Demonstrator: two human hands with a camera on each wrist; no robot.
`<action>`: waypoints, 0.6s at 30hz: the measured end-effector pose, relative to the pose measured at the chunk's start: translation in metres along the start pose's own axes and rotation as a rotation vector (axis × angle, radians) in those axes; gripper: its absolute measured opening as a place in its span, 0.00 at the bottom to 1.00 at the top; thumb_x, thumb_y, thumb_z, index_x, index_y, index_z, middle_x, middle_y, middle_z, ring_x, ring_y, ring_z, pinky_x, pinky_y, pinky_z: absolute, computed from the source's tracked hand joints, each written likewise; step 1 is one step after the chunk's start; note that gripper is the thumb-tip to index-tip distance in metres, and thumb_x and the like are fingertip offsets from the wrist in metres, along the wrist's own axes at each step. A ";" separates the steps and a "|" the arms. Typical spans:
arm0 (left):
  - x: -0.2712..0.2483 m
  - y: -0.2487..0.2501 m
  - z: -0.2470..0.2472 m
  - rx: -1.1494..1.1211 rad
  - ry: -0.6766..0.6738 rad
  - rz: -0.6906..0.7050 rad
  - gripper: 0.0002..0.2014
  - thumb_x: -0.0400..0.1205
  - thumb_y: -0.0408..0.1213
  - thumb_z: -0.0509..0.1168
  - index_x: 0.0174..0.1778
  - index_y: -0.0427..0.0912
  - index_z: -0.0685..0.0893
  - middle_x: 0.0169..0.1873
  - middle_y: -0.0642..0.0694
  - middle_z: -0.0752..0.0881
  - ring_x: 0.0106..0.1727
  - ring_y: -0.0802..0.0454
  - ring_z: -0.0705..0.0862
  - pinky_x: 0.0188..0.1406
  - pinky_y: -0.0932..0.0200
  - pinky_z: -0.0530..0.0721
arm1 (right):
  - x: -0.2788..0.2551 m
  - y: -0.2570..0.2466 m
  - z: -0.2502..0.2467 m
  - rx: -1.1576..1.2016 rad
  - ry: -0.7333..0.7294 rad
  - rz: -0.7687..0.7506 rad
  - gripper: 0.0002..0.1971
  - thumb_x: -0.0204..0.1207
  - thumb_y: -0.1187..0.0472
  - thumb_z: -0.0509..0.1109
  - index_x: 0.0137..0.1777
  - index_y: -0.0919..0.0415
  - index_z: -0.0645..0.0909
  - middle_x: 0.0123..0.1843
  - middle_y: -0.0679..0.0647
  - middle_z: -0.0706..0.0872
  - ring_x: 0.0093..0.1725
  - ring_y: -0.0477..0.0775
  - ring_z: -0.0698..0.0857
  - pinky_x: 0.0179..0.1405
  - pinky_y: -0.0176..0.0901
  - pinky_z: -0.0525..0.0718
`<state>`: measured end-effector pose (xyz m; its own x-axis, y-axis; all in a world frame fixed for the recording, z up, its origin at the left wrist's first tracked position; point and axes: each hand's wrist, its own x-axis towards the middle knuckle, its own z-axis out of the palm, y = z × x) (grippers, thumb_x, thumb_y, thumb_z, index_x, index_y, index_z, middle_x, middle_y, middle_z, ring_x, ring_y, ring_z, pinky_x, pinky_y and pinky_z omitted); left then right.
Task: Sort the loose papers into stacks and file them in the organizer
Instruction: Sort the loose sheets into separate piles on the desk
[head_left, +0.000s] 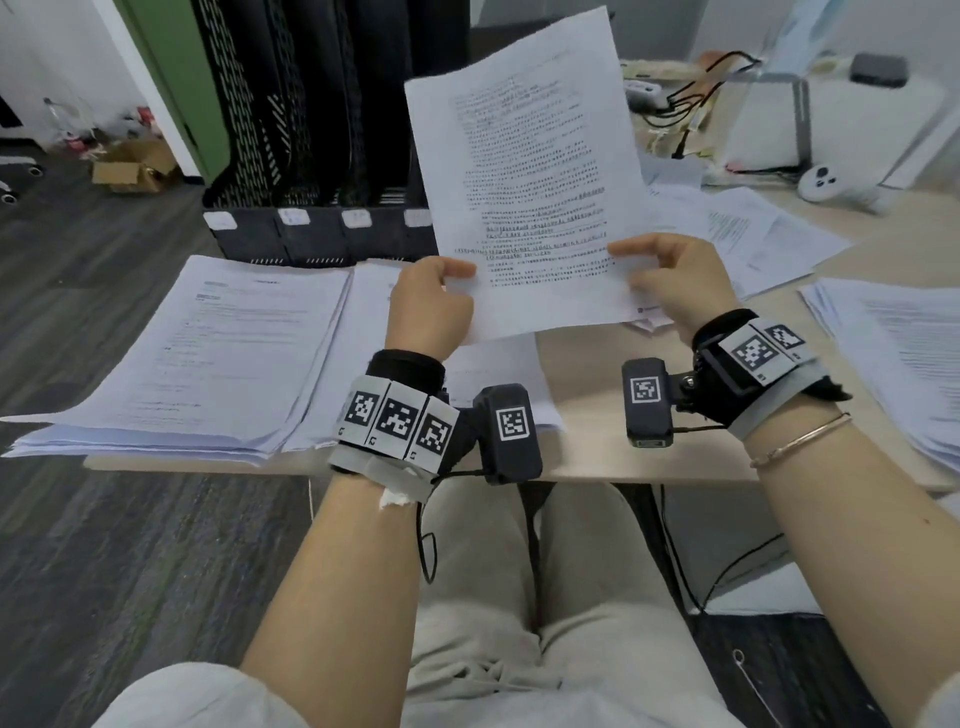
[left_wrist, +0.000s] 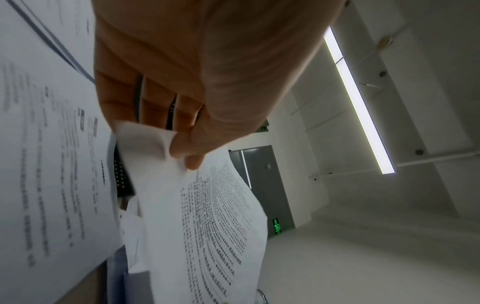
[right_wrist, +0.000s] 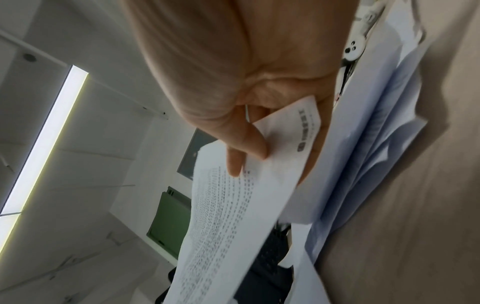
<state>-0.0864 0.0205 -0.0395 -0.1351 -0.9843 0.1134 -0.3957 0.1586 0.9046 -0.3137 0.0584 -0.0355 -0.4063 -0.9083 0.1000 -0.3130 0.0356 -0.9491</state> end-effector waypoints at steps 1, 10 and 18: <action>0.000 0.002 0.006 0.002 -0.023 -0.004 0.22 0.76 0.21 0.55 0.60 0.44 0.83 0.63 0.45 0.80 0.56 0.43 0.82 0.43 0.61 0.78 | -0.001 0.003 -0.008 -0.003 0.008 0.014 0.24 0.70 0.82 0.56 0.48 0.56 0.86 0.56 0.57 0.87 0.39 0.52 0.87 0.32 0.48 0.88; -0.005 0.029 0.061 -0.019 -0.121 0.023 0.24 0.75 0.20 0.55 0.61 0.47 0.81 0.58 0.49 0.79 0.59 0.52 0.80 0.63 0.48 0.81 | -0.007 0.033 -0.071 -0.019 0.132 0.011 0.24 0.68 0.80 0.58 0.44 0.52 0.87 0.59 0.57 0.86 0.42 0.53 0.82 0.38 0.48 0.80; -0.011 0.043 0.085 -0.059 -0.120 0.032 0.24 0.79 0.30 0.65 0.72 0.42 0.70 0.60 0.48 0.80 0.46 0.61 0.79 0.51 0.64 0.76 | -0.014 0.042 -0.102 -0.009 0.226 0.096 0.25 0.67 0.81 0.56 0.49 0.56 0.87 0.52 0.55 0.88 0.36 0.53 0.80 0.30 0.37 0.77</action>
<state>-0.1795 0.0443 -0.0369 -0.2560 -0.9619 0.0961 -0.3353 0.1815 0.9244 -0.4090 0.1155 -0.0464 -0.6163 -0.7840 0.0744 -0.2709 0.1223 -0.9548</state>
